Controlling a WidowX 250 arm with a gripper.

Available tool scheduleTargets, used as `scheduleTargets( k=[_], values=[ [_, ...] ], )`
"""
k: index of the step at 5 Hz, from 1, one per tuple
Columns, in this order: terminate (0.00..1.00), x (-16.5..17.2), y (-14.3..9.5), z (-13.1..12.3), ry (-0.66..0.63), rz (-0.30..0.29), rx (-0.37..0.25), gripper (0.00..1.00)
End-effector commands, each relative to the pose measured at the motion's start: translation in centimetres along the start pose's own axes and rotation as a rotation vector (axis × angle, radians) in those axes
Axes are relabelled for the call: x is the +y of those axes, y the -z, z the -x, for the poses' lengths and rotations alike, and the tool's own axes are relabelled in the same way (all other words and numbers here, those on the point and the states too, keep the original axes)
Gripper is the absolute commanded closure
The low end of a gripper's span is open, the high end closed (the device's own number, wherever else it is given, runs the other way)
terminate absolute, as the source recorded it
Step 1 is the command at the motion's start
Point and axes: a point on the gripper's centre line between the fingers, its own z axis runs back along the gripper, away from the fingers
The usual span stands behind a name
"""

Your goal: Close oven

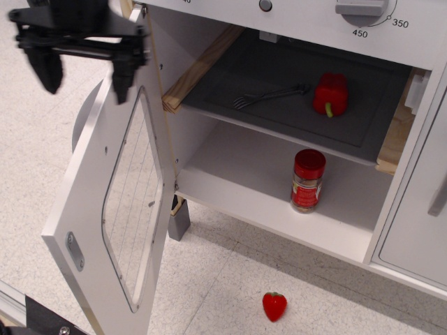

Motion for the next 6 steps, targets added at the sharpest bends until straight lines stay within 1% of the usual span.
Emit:
scheduleTargets(
  k=[1, 2, 4, 5, 6],
  values=[
    [0.0, -1.2, 2.0, 0.1, -0.003, 0.093, -0.002, 0.0],
    [0.0, -2.7, 2.5, 0.0, -0.031, 0.114, -0.008, 0.0],
    [0.0, -6.9, 3.1, -0.1, -0.107, 0.105, -0.031, 0.0],
    [0.0, -9.8, 2.5, -0.2, -0.152, 0.13, -0.039, 0.0],
    [0.0, -13.1, 1.5, -1.0, -0.237, 0.182, -0.045, 0.0]
  ],
)
